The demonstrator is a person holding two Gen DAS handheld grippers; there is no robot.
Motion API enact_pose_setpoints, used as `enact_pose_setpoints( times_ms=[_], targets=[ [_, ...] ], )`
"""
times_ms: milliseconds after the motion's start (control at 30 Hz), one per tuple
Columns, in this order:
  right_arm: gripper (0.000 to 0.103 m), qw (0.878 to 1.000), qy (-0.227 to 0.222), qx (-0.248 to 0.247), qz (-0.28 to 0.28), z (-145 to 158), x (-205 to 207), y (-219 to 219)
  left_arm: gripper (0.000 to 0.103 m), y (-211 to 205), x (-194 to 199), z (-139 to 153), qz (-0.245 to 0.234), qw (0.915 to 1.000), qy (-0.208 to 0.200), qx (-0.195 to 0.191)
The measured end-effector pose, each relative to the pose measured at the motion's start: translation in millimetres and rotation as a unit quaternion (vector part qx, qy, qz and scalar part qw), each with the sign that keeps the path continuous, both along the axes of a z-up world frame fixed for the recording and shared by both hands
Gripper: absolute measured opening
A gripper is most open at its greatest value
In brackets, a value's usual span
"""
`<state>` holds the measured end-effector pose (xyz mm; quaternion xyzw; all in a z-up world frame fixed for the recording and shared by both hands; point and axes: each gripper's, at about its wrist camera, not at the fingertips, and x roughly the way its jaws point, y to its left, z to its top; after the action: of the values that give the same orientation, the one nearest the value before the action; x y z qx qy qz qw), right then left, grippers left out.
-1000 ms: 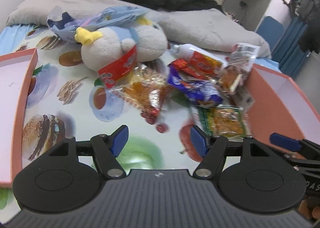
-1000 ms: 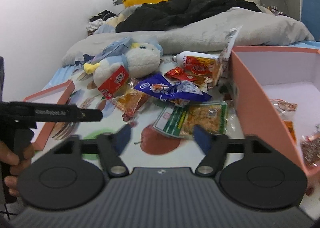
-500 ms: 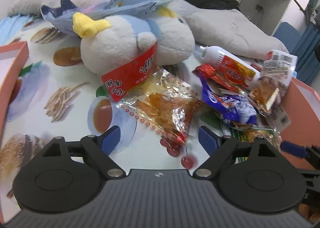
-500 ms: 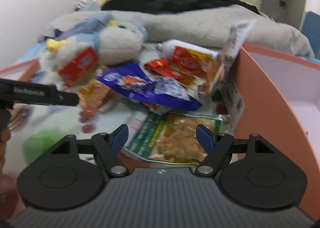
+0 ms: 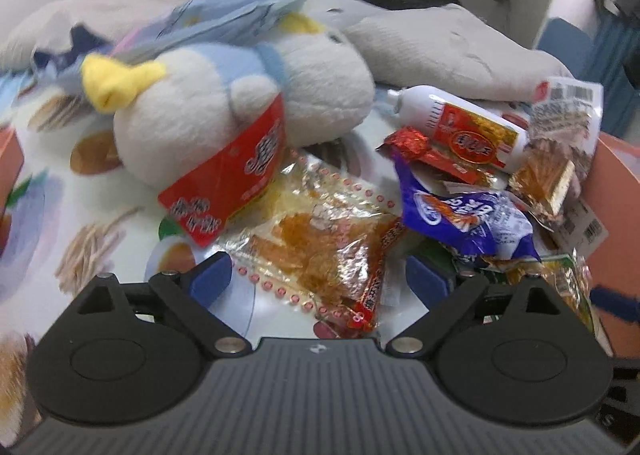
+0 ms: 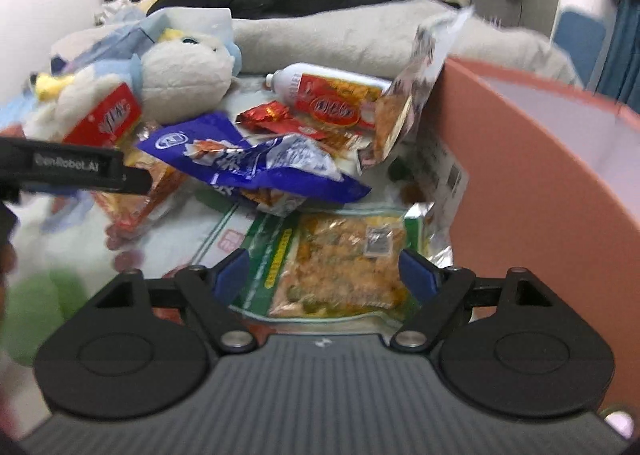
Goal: Organize snacks
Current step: 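Reach the left tool to the red-white spicy strip bag while the right tool reaches the green-labeled pack, then close the left tool on the spicy strip bag while the right tool grips the green-labeled pack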
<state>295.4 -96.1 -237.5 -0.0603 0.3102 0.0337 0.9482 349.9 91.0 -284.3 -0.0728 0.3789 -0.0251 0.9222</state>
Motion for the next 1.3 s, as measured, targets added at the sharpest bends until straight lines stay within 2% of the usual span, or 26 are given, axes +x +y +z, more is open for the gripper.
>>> enact_pose_setpoints(
  times_ms=[167,267,400,533,667,833,933,1300],
  targets=[
    [0.084,0.999,0.03,0.006,-0.029,-12.0,10.0,-5.8,0.095,-7.6,0.8,3.1,-0.046,0.9986,-0.015,0.021],
    [0.09,0.999,0.036,0.013,-0.037,-16.2,14.3,-8.9,0.095,-12.9,4.5,3.9,-0.074,0.9967,-0.022,0.025],
    [0.092,0.998,0.052,0.027,-0.022,-19.2,19.6,-13.1,0.095,-25.8,9.3,-1.1,-0.106,0.9921,-0.02,0.064],
    [0.092,0.997,0.064,0.047,-0.009,-19.6,21.8,-16.7,0.095,-33.2,18.3,-13.1,-0.128,0.9887,-0.004,0.078],
    [0.08,0.996,0.067,0.052,0.002,-17.5,21.2,-20.1,0.095,-40.8,23.9,-23.7,-0.125,0.9869,0.002,0.102],
    [0.071,0.997,0.057,0.049,0.013,-15.3,15.2,-23.3,0.093,-38.0,29.4,-25.4,-0.114,0.9887,0.001,0.097],
    [0.066,0.997,0.056,0.053,0.016,-13.8,13.9,-24.6,0.084,-35.0,30.6,-22.2,-0.104,0.9897,0.003,0.099],
    [0.043,0.995,0.064,0.071,0.041,-2.6,-3.8,-34.1,0.063,-29.4,23.9,-11.7,-0.128,0.9861,0.03,0.102]
  ],
)
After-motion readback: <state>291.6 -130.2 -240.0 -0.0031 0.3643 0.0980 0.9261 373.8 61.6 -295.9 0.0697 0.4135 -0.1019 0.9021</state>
